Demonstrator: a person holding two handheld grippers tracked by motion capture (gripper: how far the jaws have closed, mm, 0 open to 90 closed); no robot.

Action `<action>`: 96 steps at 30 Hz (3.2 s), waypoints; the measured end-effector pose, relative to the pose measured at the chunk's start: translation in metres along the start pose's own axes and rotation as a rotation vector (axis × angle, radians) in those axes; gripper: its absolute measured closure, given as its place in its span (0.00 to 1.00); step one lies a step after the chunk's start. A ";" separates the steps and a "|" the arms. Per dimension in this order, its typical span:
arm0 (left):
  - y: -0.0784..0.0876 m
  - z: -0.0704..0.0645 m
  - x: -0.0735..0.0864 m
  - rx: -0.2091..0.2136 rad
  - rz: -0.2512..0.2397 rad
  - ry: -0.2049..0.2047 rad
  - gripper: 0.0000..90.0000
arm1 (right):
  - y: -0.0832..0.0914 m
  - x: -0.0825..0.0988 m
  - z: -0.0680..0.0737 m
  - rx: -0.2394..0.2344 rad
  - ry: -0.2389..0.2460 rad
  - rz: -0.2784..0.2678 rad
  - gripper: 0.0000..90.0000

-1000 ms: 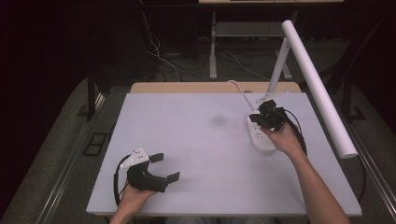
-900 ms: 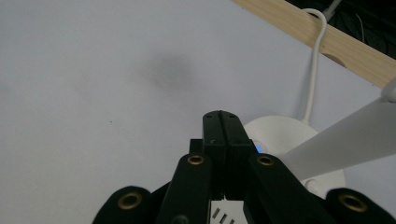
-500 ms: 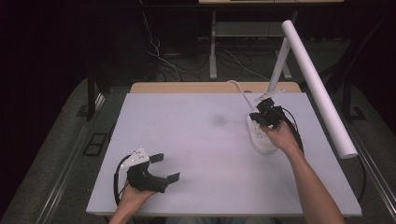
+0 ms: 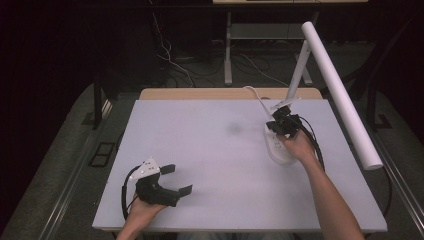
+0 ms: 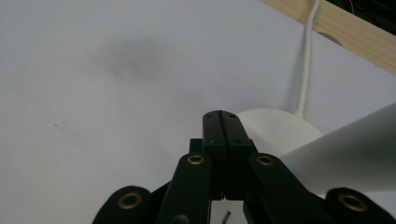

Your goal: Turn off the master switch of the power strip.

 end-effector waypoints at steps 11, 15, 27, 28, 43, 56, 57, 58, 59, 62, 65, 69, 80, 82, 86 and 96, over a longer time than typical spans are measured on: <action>0.000 0.000 0.000 -0.001 -0.001 -0.001 0.00 | -0.010 0.005 -0.005 0.023 0.002 0.019 0.99; 0.000 0.000 0.000 0.000 0.000 -0.001 0.00 | -0.014 0.007 -0.006 0.035 0.009 0.028 0.99; 0.001 0.000 -0.001 -0.002 -0.009 -0.009 0.00 | -0.018 0.008 -0.005 0.095 0.031 0.029 0.99; 0.001 -0.001 -0.002 -0.002 -0.010 -0.009 0.00 | -0.019 0.008 -0.005 0.104 0.034 0.029 0.99; -0.001 -0.003 -0.001 0.007 -0.005 -0.019 0.00 | -0.021 0.009 -0.002 0.141 0.009 0.038 1.00; 0.002 -0.002 -0.001 0.003 -0.008 -0.017 0.00 | -0.022 0.009 0.000 0.162 0.033 0.047 1.00; 0.002 -0.002 -0.001 0.003 -0.008 -0.015 0.00 | -0.022 0.009 0.000 0.162 0.039 0.054 1.00; 0.003 0.000 -0.001 -0.002 -0.013 -0.009 0.00 | -0.020 0.008 -0.001 0.159 0.028 0.032 0.99; 0.003 0.000 -0.001 -0.002 -0.012 -0.007 0.00 | -0.019 0.007 -0.003 0.146 0.016 0.034 0.99; 0.003 0.001 -0.002 -0.004 -0.018 0.001 0.00 | -0.016 0.008 -0.001 0.137 0.036 0.034 0.99; 0.002 0.002 -0.001 -0.004 -0.017 0.006 0.00 | -0.010 0.003 0.003 0.125 0.037 -0.002 0.99; 0.002 0.001 -0.001 -0.003 -0.015 0.001 0.00 | -0.003 -0.004 0.005 0.129 0.041 -0.028 0.99; 0.004 0.001 -0.003 -0.004 -0.030 0.008 0.00 | 0.013 -0.005 0.006 0.123 0.027 -0.041 0.99; 0.004 0.001 -0.003 -0.003 -0.030 0.008 0.00 | 0.016 -0.005 0.008 0.118 0.030 -0.040 0.99; 0.004 0.000 -0.003 -0.002 -0.032 0.007 0.00 | 0.024 -0.006 0.011 0.110 0.028 -0.046 0.99; 0.003 -0.001 -0.003 0.004 -0.032 0.011 0.00 | 0.042 -0.008 0.019 0.093 0.048 -0.066 0.99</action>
Point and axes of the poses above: each handheld gripper's, and its own axes: y roughly backward along the jaws, x roughly out of its underside, z roughly to its left, the point moved 5 cm from there along -y, roughly forward along the jaws, and after that the axes turned 6 degrees about -z, right-handed, at the moved point
